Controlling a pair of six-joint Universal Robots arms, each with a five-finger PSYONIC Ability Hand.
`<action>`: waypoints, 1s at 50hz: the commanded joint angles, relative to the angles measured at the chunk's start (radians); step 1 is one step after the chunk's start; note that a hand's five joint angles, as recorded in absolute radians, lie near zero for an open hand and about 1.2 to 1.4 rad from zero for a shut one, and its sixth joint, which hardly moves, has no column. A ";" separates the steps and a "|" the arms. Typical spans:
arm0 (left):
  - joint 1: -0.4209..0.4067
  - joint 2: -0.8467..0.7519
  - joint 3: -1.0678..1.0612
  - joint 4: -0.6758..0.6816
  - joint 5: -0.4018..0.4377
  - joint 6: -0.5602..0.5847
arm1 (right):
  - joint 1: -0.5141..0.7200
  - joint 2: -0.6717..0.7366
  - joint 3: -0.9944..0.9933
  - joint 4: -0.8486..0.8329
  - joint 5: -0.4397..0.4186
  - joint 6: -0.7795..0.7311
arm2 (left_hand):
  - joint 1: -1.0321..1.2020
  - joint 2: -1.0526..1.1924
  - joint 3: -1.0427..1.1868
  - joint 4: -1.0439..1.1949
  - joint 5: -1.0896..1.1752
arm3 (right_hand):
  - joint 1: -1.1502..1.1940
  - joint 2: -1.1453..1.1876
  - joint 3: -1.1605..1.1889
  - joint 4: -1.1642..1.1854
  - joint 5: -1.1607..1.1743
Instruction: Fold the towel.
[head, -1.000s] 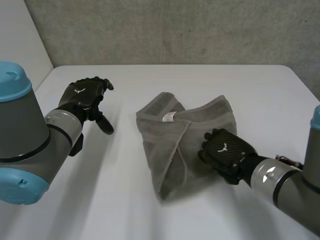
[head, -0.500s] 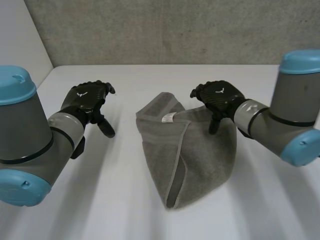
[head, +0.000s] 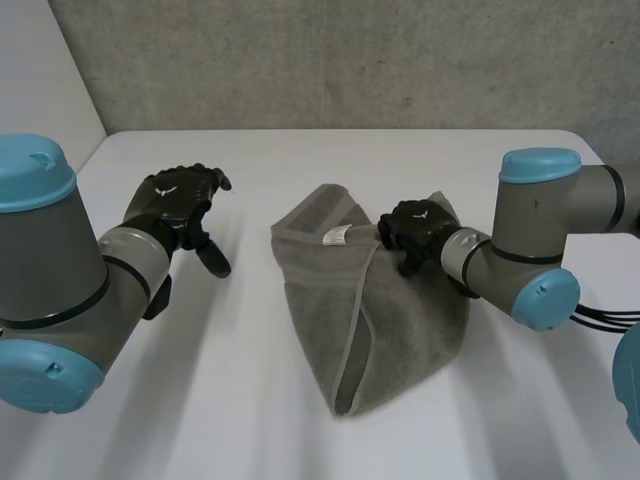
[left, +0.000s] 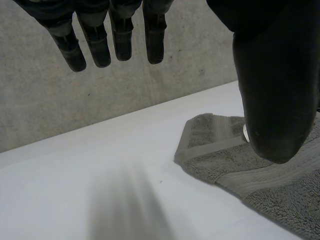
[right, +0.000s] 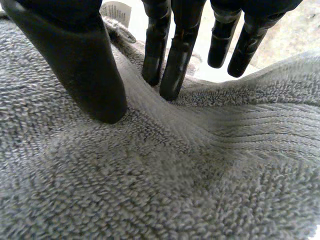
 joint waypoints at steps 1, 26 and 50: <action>0.000 0.001 0.000 0.000 0.000 -0.001 | 0.000 0.003 0.005 0.010 -0.006 -0.002 | -0.044 -0.036 -0.048 -0.054 -0.026 | 0.059 0.059 -0.046 -0.076 0.064; -0.008 0.001 -0.002 -0.002 0.000 0.001 | -0.244 -0.539 0.548 -0.243 -0.045 -0.017 | -0.047 -0.039 -0.048 -0.054 -0.029 | 0.428 0.428 -0.046 -0.076 0.433; -0.069 -0.046 0.012 0.000 0.003 0.005 | -0.606 -0.773 0.826 0.133 -0.474 -0.458 | -0.050 -0.042 -0.048 -0.054 -0.032 | -0.794 -0.794 -0.046 -0.076 -0.788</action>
